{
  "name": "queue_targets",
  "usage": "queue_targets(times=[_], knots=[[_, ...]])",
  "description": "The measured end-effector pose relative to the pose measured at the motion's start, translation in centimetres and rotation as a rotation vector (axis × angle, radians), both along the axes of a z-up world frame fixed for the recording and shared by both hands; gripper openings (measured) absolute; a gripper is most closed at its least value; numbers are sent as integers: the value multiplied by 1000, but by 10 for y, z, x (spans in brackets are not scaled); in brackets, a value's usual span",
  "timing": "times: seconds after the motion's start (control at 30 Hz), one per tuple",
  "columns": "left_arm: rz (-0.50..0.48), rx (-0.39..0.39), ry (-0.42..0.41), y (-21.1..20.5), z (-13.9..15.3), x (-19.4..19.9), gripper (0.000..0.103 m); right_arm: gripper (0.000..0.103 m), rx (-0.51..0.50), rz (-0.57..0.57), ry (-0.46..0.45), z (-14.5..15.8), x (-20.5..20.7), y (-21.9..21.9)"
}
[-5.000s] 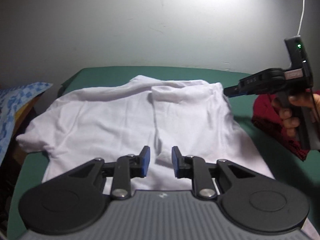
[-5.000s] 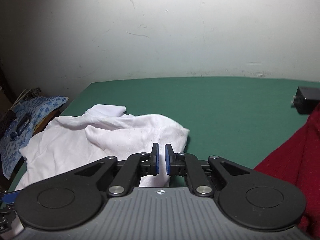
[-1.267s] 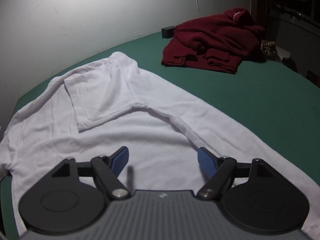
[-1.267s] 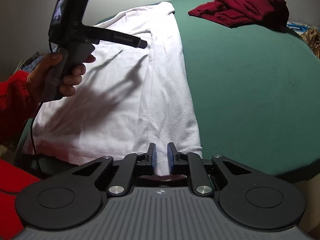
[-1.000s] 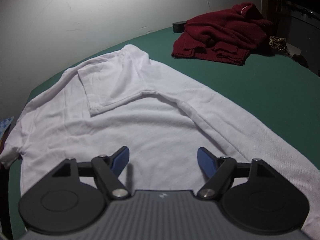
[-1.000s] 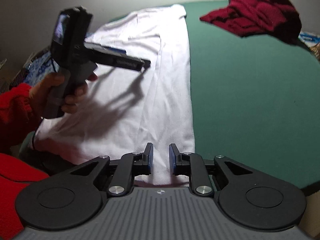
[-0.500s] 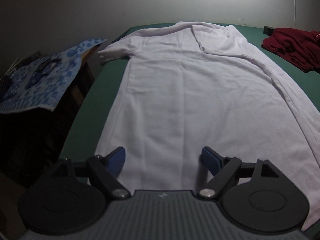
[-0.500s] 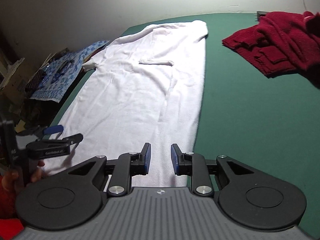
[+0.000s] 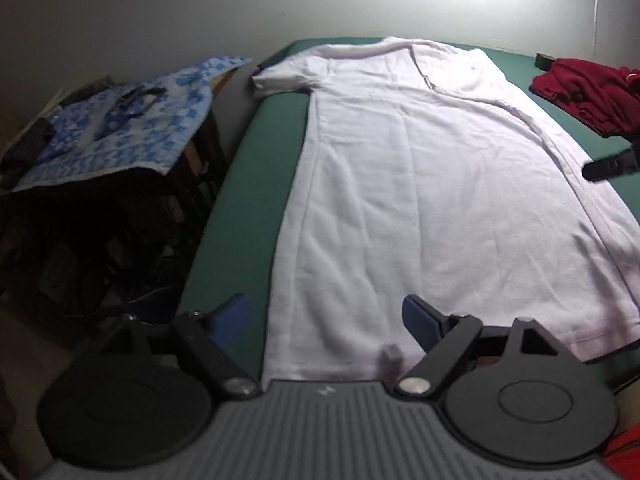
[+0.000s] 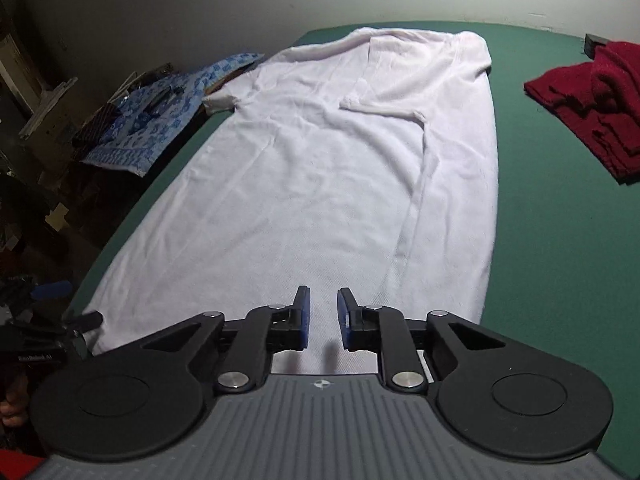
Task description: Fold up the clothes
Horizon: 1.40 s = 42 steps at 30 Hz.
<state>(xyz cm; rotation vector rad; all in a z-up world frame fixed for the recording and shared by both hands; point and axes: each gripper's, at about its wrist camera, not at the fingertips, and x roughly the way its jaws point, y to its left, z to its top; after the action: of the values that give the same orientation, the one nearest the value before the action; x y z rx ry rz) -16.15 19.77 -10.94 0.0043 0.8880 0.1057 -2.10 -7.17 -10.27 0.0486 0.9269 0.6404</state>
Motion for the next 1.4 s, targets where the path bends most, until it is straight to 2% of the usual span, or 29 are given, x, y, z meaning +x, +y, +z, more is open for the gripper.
queue_targets(times=[0.07, 0.2, 0.27, 0.37, 0.4, 0.5, 0.6, 0.87, 0.97, 1.1, 1.13, 1.17, 1.2, 1.23, 1.33, 1.37, 1.4], knots=[[-63, -12, 35, 6, -6, 13, 73, 18, 31, -12, -37, 26, 8, 11], [-194, 5, 40, 14, -10, 20, 75, 19, 20, -7, -231, 100, 24, 41], [-259, -34, 50, 21, -11, 22, 77, 21, -13, 8, -337, 134, 30, 62], [-347, -58, 44, 26, -10, 25, 80, 34, -92, 86, -454, 160, 44, 106], [-365, -59, 39, 27, -10, 26, 80, 37, -126, 118, -471, 157, 50, 124], [-374, -79, 25, 32, -10, 30, 83, 37, -225, 221, -514, 146, 69, 178], [-361, -107, 18, 39, -13, 33, 83, 41, -330, 366, -547, 108, 85, 239], [-267, -181, 6, 51, -13, 23, 93, 42, -575, 611, -692, 3, 122, 362], [-247, -186, -3, 49, -14, 16, 96, 42, -605, 647, -677, -24, 136, 385], [-220, -236, -7, 47, -13, 13, 98, 43, -593, 668, -691, -40, 147, 397], [-210, -246, -8, 47, -13, 12, 97, 37, -580, 672, -679, -41, 151, 399], [-201, -253, -10, 47, -13, 12, 95, 30, -561, 678, -643, -41, 156, 400], [-195, -258, -11, 47, -12, 13, 89, 11, -540, 680, -610, -40, 160, 401], [-189, -264, -11, 47, -11, 14, 85, 5, -523, 676, -596, -39, 162, 401], [-172, -280, -12, 46, -9, 18, 66, 4, -466, 640, -616, -27, 165, 395], [-166, -285, -13, 46, -8, 19, 49, 4, -423, 606, -606, -21, 170, 390], [-160, -291, -13, 46, -7, 20, 36, 4, -380, 572, -597, -15, 175, 385]])
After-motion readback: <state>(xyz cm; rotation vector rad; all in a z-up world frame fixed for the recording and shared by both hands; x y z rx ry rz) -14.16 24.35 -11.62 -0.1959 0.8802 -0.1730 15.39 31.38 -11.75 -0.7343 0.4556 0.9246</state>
